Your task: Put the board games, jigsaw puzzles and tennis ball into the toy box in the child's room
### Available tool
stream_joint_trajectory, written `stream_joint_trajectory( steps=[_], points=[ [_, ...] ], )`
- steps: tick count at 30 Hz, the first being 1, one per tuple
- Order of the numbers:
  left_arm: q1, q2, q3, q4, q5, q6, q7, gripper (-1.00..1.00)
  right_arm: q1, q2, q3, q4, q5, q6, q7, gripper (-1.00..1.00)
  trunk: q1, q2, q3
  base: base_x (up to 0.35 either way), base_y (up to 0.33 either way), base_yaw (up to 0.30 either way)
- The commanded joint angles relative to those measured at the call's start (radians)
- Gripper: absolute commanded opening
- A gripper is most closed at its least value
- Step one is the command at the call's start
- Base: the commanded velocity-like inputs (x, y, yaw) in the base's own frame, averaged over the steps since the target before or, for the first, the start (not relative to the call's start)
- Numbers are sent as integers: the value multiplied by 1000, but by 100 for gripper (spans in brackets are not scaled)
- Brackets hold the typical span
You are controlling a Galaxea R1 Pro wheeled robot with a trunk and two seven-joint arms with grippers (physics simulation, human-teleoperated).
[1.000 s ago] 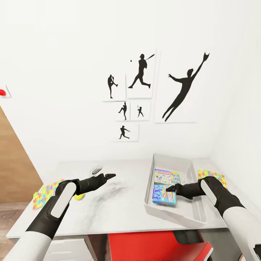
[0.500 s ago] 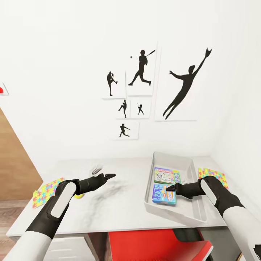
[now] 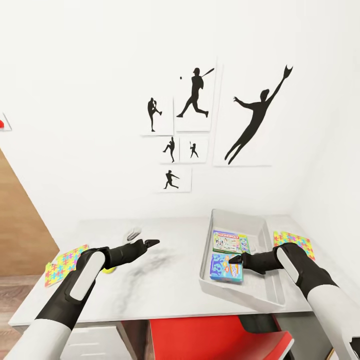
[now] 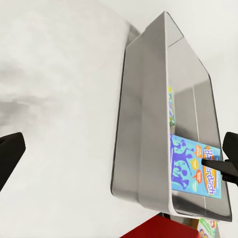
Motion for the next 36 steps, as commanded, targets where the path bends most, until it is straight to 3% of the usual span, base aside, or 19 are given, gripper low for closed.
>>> stream_joint_trajectory(
  steps=[1,3,4,36],
  points=[
    [-1,1,-1,0,-5,2,-5,100,-1,-1,3,0,3,2,6,-100,1,-2,-2,0,0,0],
    [-1,1,-1,0,-5,2,-5,100,-1,-1,3,0,3,2,6,-100,1,-2,-2,0,0,0],
    [-1,1,-1,0,-5,2,-5,100,-1,-1,3,0,3,2,6,100,1,-2,-2,0,0,0],
    [-1,1,-1,0,-5,2,-5,100,-1,-1,2,-76,5,2,5,100,1,-2,-3,0,0,0]
  ],
)
